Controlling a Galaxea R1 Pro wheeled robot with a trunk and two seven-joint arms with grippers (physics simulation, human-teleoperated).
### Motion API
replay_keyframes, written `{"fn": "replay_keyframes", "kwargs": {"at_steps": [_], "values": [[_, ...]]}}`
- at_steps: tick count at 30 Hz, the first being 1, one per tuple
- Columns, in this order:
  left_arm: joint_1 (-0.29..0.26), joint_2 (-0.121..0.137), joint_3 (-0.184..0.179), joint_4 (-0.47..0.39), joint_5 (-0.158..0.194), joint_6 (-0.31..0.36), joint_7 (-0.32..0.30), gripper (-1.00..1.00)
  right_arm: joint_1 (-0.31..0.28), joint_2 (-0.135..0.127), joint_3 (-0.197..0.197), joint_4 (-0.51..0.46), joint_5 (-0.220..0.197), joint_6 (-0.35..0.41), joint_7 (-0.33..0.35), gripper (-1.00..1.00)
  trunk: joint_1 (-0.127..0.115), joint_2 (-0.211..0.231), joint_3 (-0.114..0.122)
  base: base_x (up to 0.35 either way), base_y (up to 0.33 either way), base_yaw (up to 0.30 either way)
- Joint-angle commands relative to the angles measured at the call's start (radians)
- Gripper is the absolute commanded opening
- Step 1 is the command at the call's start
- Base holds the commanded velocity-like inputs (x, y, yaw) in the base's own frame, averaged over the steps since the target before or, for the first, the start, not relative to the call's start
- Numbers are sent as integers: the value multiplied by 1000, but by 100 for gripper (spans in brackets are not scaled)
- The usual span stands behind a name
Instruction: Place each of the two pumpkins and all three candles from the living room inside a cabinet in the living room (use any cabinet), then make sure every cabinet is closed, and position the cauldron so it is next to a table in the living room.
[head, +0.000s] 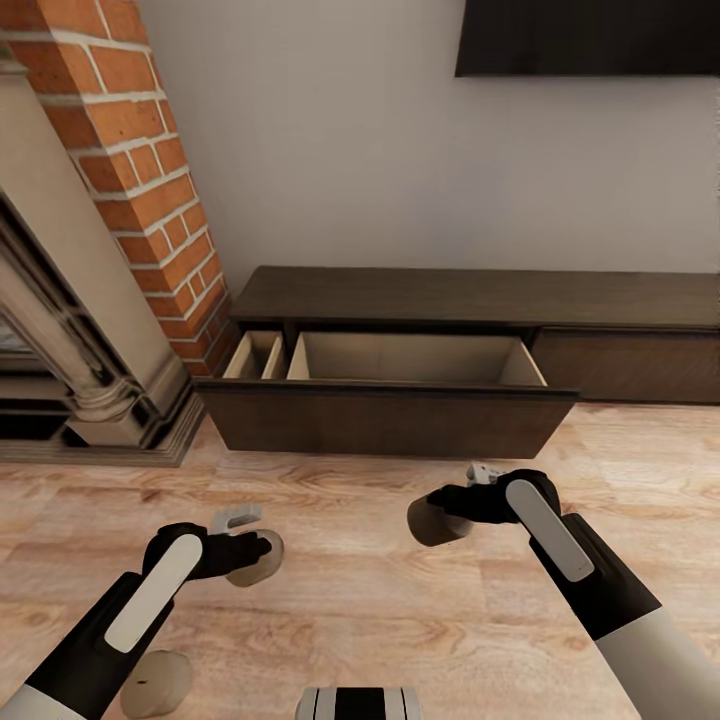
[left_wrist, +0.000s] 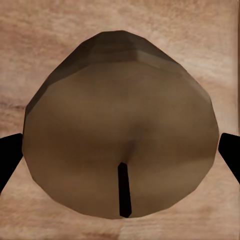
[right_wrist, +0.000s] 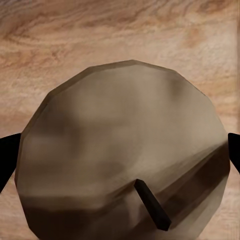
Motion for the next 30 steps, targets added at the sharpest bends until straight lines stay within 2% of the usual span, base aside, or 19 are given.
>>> {"fn": "replay_keyframes", "kwargs": {"at_steps": [1, 5, 8, 30], "values": [[-1, 1, -3, -1, 9, 0, 11, -100, -1, -1, 2, -2, -11, 0, -12, -100, -1, 0, 3, 0, 0, 0], [-1, 1, -4, -1, 8, 0, 11, -100, -1, 18, 2, 10, -9, -2, -13, -100, -2, 1, 19, 0, 0, 0], [-1, 1, -6, -1, 8, 0, 11, -100, -1, 23, 2, 10, -9, -2, -13, -100, -4, 2, 30, 0, 0, 0], [-1, 1, -11, -1, 6, 0, 12, -100, -1, 26, 2, 13, -8, -15, -13, -100, -14, 7, 115, 0, 0, 0]]}}
